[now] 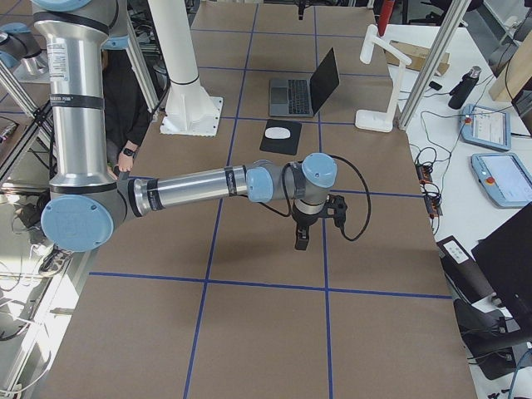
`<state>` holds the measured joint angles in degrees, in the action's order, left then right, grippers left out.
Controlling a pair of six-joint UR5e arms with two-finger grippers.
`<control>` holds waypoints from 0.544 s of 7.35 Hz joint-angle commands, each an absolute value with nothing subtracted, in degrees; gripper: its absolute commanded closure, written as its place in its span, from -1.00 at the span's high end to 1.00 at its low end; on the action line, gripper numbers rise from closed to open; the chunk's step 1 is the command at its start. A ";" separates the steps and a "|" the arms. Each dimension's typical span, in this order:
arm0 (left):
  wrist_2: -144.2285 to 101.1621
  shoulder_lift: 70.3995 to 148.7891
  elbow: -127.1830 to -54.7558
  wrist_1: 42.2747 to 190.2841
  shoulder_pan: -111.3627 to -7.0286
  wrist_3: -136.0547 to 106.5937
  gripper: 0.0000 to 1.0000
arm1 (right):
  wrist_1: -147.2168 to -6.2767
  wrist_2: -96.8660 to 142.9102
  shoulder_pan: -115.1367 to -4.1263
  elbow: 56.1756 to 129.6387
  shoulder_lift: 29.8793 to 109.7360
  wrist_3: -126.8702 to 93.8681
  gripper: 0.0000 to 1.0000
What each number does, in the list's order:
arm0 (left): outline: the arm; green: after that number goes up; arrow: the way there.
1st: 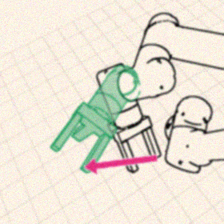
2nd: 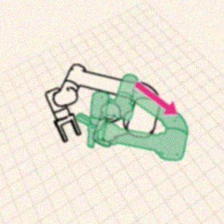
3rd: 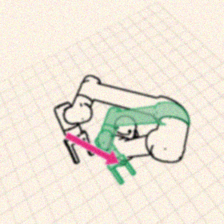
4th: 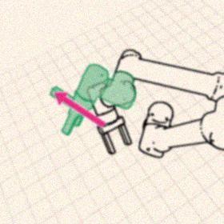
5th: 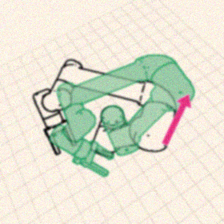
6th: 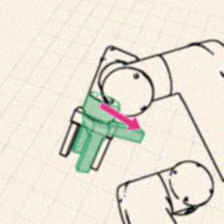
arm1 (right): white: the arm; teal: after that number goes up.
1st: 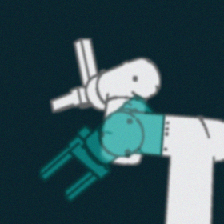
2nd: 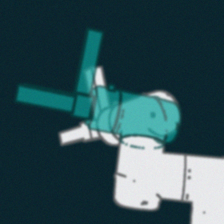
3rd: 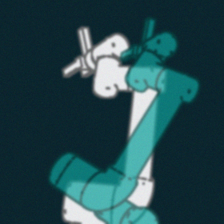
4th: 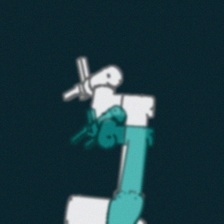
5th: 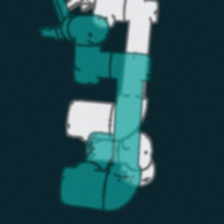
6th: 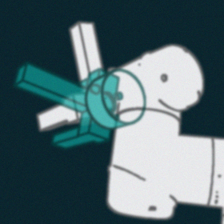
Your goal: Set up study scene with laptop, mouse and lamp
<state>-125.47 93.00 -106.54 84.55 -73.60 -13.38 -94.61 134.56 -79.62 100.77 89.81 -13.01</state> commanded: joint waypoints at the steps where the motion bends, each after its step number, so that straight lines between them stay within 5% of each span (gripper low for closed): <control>1: -128.41 92.11 -96.27 85.43 -86.70 2.79 1.00 | -94.57 135.09 -81.55 100.64 90.96 -12.83 1.00; 4: -128.41 92.20 -90.98 85.87 -93.61 2.81 1.00 | -94.66 135.18 -82.97 100.37 92.81 -11.78 0.99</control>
<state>-128.36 92.13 -92.87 85.55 -92.05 2.50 -94.59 135.14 -82.50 100.63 92.35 -11.94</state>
